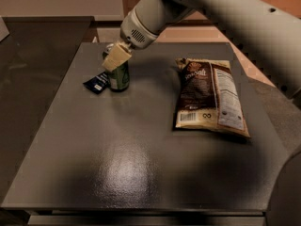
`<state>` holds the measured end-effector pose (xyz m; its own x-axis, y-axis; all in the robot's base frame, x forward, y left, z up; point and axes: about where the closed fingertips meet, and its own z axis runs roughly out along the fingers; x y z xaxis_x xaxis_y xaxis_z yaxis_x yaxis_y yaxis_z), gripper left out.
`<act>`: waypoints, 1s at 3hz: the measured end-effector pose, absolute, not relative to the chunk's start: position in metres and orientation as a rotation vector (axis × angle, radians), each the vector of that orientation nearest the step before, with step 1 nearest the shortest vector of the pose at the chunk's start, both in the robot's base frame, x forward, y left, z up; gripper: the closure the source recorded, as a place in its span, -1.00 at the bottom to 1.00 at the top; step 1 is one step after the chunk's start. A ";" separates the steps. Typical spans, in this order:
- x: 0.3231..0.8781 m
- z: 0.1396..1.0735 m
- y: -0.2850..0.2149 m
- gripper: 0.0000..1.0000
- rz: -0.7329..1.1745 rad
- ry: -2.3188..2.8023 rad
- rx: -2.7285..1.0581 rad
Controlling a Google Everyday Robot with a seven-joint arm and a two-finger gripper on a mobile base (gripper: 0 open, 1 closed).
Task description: Move green can near rxbar blueberry
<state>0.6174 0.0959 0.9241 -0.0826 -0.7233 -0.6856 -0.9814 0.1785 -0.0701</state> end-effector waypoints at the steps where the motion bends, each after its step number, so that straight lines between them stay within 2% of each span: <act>1: 0.619 0.918 0.095 -0.74 0.549 1.858 -1.610; 2: 0.618 0.918 0.097 -1.00 0.552 1.858 -1.613; 3: 0.618 0.917 0.097 -1.00 0.552 1.858 -1.614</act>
Offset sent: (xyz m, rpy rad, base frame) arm 0.0011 -0.0007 -0.0051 -0.0046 -0.0089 0.0040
